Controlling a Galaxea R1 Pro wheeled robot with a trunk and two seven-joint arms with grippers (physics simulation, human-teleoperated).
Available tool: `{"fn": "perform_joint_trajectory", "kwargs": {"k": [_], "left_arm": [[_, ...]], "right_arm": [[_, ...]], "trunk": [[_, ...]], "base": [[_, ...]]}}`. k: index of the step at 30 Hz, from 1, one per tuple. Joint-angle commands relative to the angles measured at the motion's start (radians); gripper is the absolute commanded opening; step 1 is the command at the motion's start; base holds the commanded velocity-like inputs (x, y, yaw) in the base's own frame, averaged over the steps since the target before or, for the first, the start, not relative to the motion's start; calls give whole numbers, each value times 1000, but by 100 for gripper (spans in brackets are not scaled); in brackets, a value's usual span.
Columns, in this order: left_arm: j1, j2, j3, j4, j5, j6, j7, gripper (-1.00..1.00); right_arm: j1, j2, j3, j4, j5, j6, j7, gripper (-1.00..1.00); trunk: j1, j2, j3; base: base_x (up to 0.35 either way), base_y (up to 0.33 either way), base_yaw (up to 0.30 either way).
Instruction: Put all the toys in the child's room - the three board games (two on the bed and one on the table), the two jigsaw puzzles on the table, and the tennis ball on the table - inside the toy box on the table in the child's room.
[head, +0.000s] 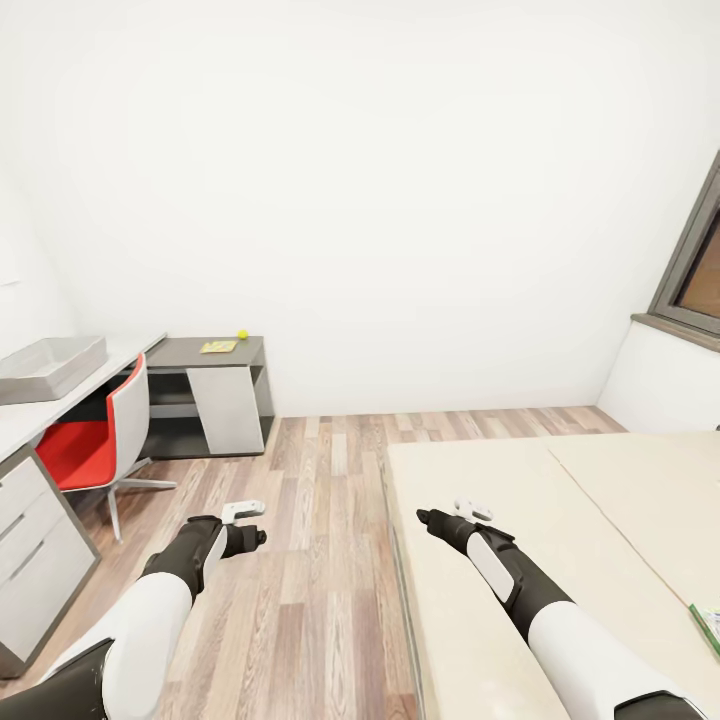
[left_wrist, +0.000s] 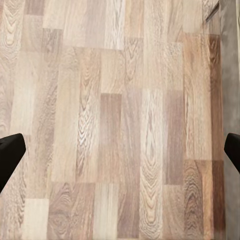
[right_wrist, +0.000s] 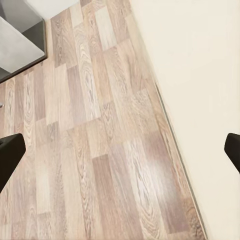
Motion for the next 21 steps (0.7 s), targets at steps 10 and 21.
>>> {"fn": "perform_joint_trajectory", "kwargs": {"k": [10,21], "left_arm": [[-1,-1,7,-3,-10,5,-8,100],[-1,-2,7,-3,-10,5,-8,100]], "right_arm": [[-1,-1,5,-2,-5,3,-7,100],[-1,-1,5,-2,-5,3,-6,100]], "trunk": [[1,-2,-2],[1,-2,-2]], "base": [[0,-108,0],[0,-192,0]]}}
